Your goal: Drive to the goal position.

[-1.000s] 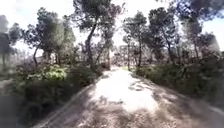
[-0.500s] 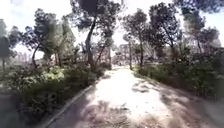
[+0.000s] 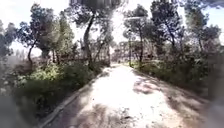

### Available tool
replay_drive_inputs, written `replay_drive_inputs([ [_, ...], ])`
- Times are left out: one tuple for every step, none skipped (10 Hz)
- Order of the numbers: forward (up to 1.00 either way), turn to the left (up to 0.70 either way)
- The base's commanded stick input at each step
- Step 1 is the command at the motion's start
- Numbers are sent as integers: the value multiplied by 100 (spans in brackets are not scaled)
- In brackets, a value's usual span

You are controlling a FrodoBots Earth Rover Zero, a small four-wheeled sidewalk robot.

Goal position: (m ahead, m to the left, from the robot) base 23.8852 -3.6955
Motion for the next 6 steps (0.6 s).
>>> replay_drive_inputs([
  [70, 0],
  [70, 0],
  [70, 0],
  [70, 0],
  [70, 0],
  [70, 0],
])
